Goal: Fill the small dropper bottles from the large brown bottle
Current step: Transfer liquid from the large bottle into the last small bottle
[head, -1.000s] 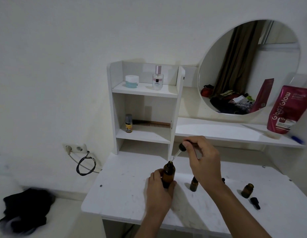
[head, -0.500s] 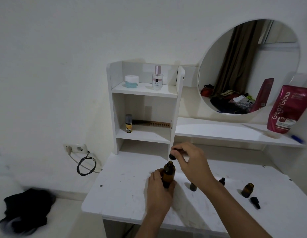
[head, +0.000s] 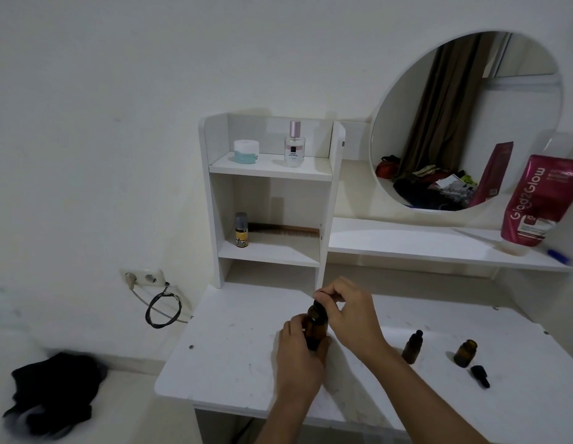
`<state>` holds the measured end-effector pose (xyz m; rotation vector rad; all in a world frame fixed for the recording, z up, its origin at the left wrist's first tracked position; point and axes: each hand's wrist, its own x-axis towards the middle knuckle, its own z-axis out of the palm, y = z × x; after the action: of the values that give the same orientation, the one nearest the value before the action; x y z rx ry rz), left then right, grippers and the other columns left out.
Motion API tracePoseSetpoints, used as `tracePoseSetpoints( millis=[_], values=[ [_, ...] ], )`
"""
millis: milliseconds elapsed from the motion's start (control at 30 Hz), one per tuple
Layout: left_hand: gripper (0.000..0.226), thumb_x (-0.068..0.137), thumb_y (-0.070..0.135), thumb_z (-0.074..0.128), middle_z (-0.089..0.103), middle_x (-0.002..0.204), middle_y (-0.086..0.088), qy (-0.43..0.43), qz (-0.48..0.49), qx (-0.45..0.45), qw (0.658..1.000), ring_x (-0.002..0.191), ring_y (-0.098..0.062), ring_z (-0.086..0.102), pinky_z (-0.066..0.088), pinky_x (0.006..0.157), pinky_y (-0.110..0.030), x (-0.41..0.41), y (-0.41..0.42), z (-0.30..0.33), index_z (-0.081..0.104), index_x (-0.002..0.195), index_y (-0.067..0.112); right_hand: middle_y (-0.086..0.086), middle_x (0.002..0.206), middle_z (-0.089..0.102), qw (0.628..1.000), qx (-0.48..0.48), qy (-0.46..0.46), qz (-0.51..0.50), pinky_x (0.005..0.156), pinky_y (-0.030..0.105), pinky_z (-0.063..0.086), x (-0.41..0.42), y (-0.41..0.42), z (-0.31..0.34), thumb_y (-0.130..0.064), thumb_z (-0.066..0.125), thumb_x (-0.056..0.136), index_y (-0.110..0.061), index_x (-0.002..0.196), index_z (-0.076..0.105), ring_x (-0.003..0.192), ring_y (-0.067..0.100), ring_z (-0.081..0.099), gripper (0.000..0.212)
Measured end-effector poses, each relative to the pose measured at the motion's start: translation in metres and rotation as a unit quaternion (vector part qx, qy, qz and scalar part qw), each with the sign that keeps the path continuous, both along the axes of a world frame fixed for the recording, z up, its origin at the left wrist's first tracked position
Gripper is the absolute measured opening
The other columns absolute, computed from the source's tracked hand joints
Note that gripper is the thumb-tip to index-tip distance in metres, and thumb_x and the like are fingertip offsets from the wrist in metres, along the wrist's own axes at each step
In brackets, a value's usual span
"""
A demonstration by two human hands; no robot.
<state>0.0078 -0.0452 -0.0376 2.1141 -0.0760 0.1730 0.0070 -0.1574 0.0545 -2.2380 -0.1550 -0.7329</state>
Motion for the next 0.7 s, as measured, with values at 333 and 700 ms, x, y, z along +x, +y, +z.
tracePoseSetpoints(
  millis=[333, 700],
  values=[
    [0.050, 0.092, 0.042, 0.069, 0.057, 0.130, 0.010, -0.002, 0.002, 0.005, 1.000, 0.118, -0.013, 0.054, 0.049, 0.104, -0.030, -0.001, 0.003, 0.003, 0.050, 0.135, 0.028, -0.008, 0.093, 0.067, 0.998, -0.032, 0.061, -0.013, 0.084, 0.035, 0.059, 0.000, 0.005, 0.004, -0.027, 0.065, 0.098, -0.019, 0.093, 0.069, 0.087, 0.010, 0.065, 0.010],
    [0.072, 0.076, 0.046, 0.084, 0.060, 0.132, 0.001, -0.005, 0.013, -0.013, 1.000, 0.110, -0.020, 0.062, 0.055, 0.098, -0.043, -0.004, 0.005, 0.011, 0.051, 0.136, 0.024, 0.000, 0.100, 0.071, 0.983, 0.084, -0.164, -0.016, 0.086, 0.022, 0.057, -0.058, -0.006, 0.095, -0.015, 0.066, 0.099, -0.008, 0.106, 0.073, 0.094, 0.009, 0.068, 0.013]
  ],
)
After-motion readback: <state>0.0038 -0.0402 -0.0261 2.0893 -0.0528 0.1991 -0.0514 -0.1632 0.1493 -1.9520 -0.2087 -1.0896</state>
